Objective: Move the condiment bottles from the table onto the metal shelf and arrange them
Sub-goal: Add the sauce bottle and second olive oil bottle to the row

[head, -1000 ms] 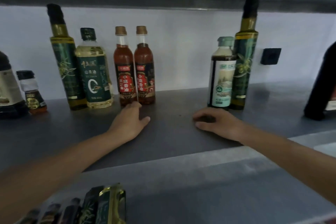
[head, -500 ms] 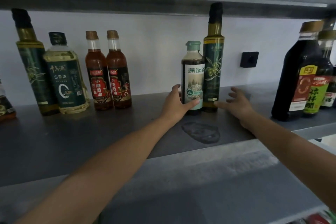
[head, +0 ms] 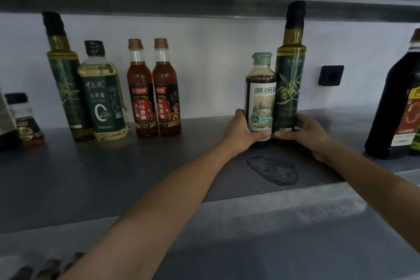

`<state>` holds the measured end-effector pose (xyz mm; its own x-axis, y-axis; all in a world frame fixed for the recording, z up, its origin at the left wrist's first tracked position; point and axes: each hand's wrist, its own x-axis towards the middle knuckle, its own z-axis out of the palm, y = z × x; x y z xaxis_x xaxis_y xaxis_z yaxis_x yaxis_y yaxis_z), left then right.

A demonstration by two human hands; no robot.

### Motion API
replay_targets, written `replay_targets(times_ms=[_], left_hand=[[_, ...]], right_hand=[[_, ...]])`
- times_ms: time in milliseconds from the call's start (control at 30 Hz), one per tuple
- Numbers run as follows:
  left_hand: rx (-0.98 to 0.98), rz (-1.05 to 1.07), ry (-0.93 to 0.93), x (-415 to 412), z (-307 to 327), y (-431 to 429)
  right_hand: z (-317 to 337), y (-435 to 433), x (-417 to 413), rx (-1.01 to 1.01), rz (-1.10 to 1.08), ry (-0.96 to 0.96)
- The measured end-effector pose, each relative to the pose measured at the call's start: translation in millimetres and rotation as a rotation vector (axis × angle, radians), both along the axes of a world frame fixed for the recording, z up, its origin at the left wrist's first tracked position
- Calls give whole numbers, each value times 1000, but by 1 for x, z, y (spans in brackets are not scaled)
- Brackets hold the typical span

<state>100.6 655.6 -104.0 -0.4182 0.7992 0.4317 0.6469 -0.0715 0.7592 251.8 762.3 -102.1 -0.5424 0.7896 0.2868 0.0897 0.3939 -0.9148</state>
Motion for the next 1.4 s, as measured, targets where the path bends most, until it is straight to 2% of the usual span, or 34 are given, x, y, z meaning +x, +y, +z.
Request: replay_targets(times_ms=[267,533,700,933,1100,1400], left_hand=[[-15,-84,-7,-23,0,-49],[5,-125,-12,-84,-4,-129],[22,-132,-9,-133,-2,-195],[-7,-20,-12,-218,0,-294],[-34,80,-61,-279,1,-366],[35,165,-162,-357,2,-474]], right_hand=[[-3,-54,-8,-53,-20,12],[-1,-141,-60,-55,32,20],[-2,-198,-116,-53,80,25],[-2,-281,-211,-32,191,27],[-6,-338,-284,5,247,22],[-6,-430,-386,17,346,3]])
